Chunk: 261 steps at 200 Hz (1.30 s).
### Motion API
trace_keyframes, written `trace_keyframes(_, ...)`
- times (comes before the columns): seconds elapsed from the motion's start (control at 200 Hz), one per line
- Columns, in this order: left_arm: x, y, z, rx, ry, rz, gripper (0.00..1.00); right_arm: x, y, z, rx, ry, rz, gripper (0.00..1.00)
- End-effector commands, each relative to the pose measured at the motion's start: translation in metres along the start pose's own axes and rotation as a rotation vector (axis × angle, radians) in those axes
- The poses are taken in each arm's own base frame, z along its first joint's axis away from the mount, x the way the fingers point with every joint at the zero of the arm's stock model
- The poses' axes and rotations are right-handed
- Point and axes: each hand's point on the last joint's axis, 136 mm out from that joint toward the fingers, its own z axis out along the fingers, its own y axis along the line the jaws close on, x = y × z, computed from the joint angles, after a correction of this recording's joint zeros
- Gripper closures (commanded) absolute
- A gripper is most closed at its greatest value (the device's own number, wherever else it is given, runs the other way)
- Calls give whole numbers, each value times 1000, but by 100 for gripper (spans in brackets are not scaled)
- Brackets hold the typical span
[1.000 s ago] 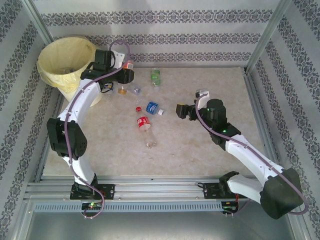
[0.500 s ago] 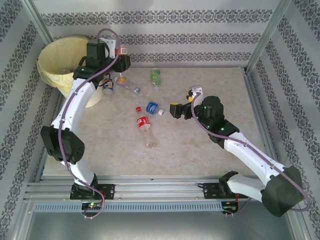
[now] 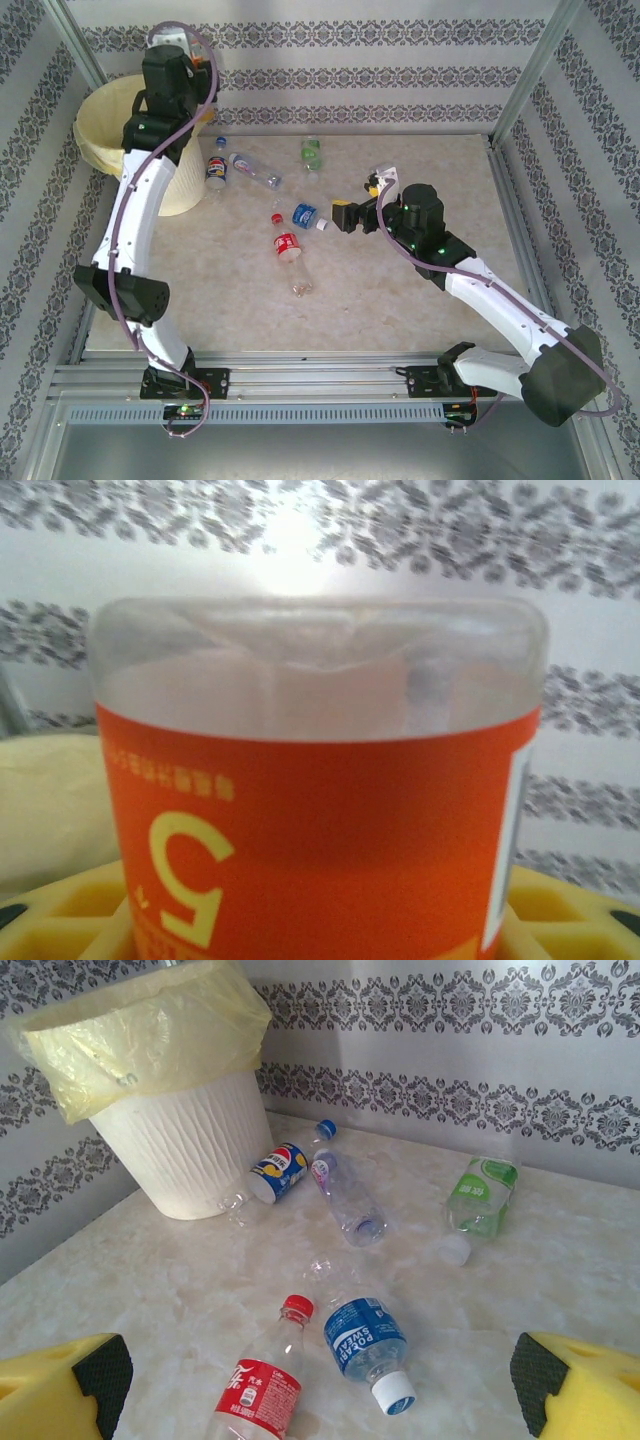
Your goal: Put the plastic bottles in the bin
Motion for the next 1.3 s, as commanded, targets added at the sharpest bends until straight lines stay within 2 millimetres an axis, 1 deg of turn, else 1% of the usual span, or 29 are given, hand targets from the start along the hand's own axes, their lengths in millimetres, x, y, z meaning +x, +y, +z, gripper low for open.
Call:
trace_keyframes(0.0, 9, 50, 24, -203, 48, 19, 66, -6, 6, 0, -11, -7, -23, 2)
trace_keyframes(0.075, 12, 71, 38, -240, 78, -22, 66, -5, 5, -1, -6, -6, -25, 2)
trace_keyframes(0.19, 17, 97, 54, -287, 107, -52, 66, -4, 4, -2, 4, -3, -30, 2)
trace_keyframes(0.335, 21, 124, 66, -328, 106, -84, 65, -3, 2, -1, 10, -1, -32, 2)
trace_keyframes(0.45, 23, 146, 74, -358, 93, -153, 65, -3, 2, -1, 13, 2, -33, 2)
trace_keyframes(0.56, 28, 159, 88, -346, 76, -248, 64, -3, 2, 1, 11, 4, -34, 2)
trace_keyframes(0.729, 35, 171, 108, -354, 34, -385, 61, -3, 2, 3, 12, 9, -35, 2)
trace_keyframes(0.779, 36, 173, 115, -344, 20, -432, 57, -3, 2, 3, 15, 9, -36, 2)
trace_keyframes(0.829, 37, 173, 123, -309, 9, -491, 49, -2, 0, 3, 22, 12, -37, 2)
trace_keyframes(0.899, 36, 174, 130, -254, 5, -578, 33, -2, 0, 3, 25, 14, -37, 2)
trace_keyframes(0.969, 32, 171, 133, -224, 3, -608, 16, 0, -1, 3, 32, 17, -36, 2)
trace_keyframes(1.024, 29, 170, 130, -216, 1, -612, 8, 2, -1, 2, 36, 17, -35, 2)
trace_keyframes(1.139, 27, 171, 123, -231, 6, -612, 2, 5, -2, 1, 40, 20, -35, 2)
trace_keyframes(1.299, 27, 171, 116, -237, 24, -593, 0, 5, -3, -2, 48, 16, -41, 2)
